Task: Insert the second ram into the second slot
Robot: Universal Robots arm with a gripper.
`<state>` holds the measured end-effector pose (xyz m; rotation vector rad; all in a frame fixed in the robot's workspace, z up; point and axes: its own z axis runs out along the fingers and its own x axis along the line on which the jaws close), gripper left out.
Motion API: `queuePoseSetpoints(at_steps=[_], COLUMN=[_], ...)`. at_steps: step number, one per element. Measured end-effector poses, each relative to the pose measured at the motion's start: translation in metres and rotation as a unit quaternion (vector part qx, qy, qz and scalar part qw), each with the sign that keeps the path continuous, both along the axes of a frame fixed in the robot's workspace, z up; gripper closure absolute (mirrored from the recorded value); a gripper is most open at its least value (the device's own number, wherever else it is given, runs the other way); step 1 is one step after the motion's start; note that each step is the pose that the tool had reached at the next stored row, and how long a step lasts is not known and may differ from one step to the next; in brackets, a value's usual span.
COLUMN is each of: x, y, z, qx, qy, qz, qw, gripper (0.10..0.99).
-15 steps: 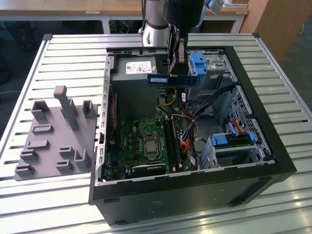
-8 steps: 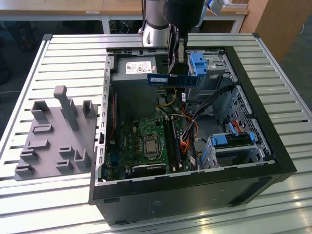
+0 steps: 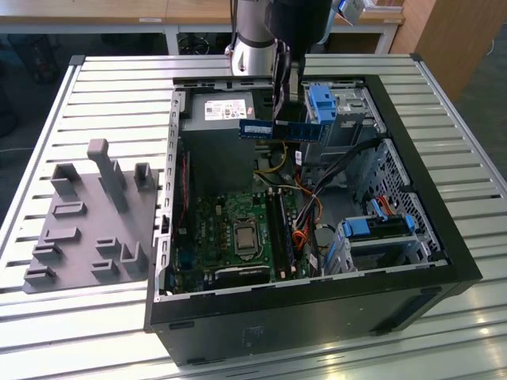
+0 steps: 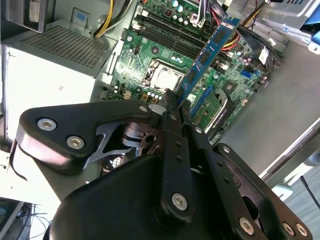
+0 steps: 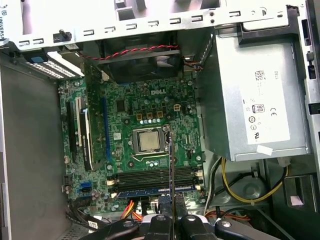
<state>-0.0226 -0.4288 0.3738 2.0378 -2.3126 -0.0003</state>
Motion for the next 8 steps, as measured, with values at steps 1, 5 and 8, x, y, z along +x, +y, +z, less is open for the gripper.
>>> queuePoseSetpoints(at_steps=[1,5,8], x=[0.0000,0.0000,0.0000], y=[0.0000,0.0000,0.0000], z=[0.0000,0.0000,0.0000], qx=[0.0000,-0.0001,-0.0002], qy=[0.0000,0.0000,0.0000], qz=[-0.001,-0.006,-0.009], qw=[1.0000,1.0000,1.0000], gripper=[0.949,0.949,0.949])
